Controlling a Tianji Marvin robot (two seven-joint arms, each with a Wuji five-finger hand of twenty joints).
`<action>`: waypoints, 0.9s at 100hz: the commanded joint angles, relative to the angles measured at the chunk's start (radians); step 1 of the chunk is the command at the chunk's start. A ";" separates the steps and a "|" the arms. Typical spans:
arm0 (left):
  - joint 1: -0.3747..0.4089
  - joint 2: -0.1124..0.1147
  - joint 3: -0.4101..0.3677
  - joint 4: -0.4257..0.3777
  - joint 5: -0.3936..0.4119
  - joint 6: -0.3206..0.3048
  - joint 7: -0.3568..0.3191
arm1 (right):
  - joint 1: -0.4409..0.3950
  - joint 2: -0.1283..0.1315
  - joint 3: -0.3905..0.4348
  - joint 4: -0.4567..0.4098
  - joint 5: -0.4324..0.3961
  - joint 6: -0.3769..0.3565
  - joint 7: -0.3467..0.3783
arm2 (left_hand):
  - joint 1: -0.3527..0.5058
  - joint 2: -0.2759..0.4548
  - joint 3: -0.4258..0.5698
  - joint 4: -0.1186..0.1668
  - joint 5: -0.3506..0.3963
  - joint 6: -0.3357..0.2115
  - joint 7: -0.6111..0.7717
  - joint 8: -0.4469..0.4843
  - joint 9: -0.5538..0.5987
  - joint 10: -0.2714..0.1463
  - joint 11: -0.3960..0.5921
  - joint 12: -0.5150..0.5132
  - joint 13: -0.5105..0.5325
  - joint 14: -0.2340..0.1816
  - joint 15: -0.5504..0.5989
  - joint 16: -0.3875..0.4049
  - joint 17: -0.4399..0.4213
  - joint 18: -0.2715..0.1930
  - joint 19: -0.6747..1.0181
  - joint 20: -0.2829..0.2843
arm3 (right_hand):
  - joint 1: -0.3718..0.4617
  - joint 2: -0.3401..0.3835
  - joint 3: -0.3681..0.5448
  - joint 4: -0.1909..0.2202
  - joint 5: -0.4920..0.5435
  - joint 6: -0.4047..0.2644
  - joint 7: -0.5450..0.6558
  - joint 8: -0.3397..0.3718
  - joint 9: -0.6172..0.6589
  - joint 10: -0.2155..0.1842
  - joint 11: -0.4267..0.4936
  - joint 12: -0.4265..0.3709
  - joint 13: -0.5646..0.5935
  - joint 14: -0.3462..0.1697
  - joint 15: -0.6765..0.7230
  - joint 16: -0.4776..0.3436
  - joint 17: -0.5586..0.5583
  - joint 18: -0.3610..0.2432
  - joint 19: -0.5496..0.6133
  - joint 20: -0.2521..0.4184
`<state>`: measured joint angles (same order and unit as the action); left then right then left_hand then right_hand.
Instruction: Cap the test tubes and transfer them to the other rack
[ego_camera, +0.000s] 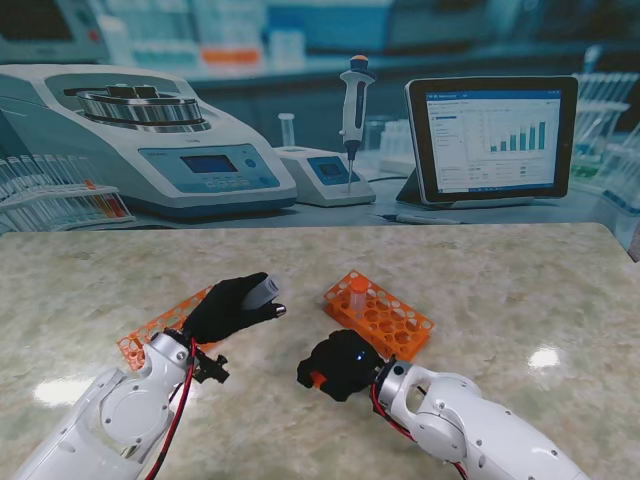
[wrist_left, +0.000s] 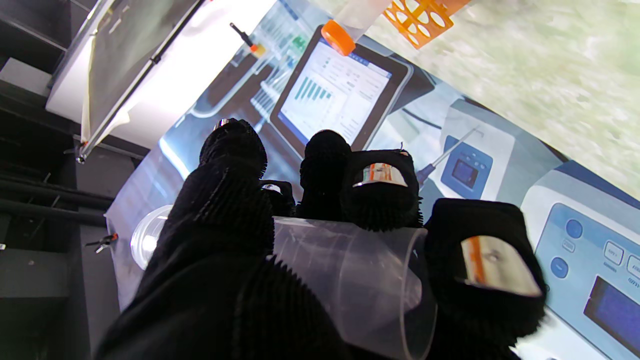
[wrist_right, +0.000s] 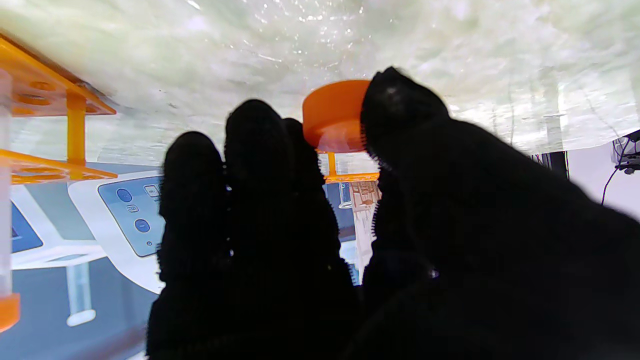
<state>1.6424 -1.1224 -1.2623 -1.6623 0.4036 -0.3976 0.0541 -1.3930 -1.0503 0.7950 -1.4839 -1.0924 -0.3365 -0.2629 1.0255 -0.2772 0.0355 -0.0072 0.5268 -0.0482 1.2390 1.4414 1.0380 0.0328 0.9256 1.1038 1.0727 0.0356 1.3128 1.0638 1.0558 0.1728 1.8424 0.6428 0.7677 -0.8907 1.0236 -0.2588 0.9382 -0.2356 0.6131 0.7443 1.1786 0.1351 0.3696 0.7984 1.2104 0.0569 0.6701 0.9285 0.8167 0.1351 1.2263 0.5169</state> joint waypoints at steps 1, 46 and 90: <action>0.004 -0.001 0.000 -0.005 0.001 0.001 -0.003 | -0.008 0.000 0.000 -0.009 -0.003 -0.001 -0.001 | 0.018 0.059 0.018 0.010 0.006 -0.047 0.055 0.030 0.025 -0.025 0.005 -0.007 0.067 -0.028 0.036 0.002 0.037 -0.154 0.198 -0.002 | 0.180 0.042 0.196 0.057 0.053 0.003 0.048 0.024 0.067 -0.182 0.119 0.039 -0.017 -0.027 0.027 -0.011 -0.003 0.003 0.033 -0.011; 0.004 -0.001 0.001 -0.007 0.000 0.003 -0.004 | -0.053 0.002 0.061 -0.057 -0.018 -0.004 0.001 | 0.018 0.058 0.018 0.009 0.006 -0.047 0.055 0.030 0.025 -0.025 0.005 -0.007 0.067 -0.028 0.036 0.002 0.037 -0.154 0.197 -0.002 | 0.181 0.044 0.199 0.056 0.054 0.001 0.048 0.024 0.068 -0.183 0.120 0.039 -0.017 -0.026 0.029 -0.009 -0.004 0.004 0.036 -0.017; 0.000 0.000 0.009 -0.005 -0.006 0.004 -0.010 | -0.138 0.004 0.159 -0.173 -0.057 0.001 0.004 | 0.018 0.058 0.018 0.009 0.006 -0.047 0.055 0.030 0.024 -0.025 0.004 -0.007 0.067 -0.028 0.036 0.002 0.037 -0.153 0.196 -0.002 | 0.183 0.044 0.200 0.055 0.055 0.002 0.049 0.024 0.069 -0.182 0.120 0.039 -0.016 -0.026 0.030 -0.009 -0.005 0.005 0.039 -0.022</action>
<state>1.6418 -1.1220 -1.2562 -1.6636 0.4010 -0.3961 0.0507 -1.5207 -1.0458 0.9478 -1.6420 -1.1440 -0.3400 -0.2541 1.0255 -0.2772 0.0355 -0.0072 0.5268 -0.0482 1.2390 1.4414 1.0380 0.0326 0.9256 1.1038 1.0728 0.0356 1.3128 1.0638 1.0558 0.1728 1.8424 0.6428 0.7736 -0.8909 1.0235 -0.2702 0.9382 -0.2365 0.6217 0.7446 1.1786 0.1352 0.3693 0.7980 1.2104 0.0569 0.6701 0.9283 0.8154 0.1361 1.2368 0.5150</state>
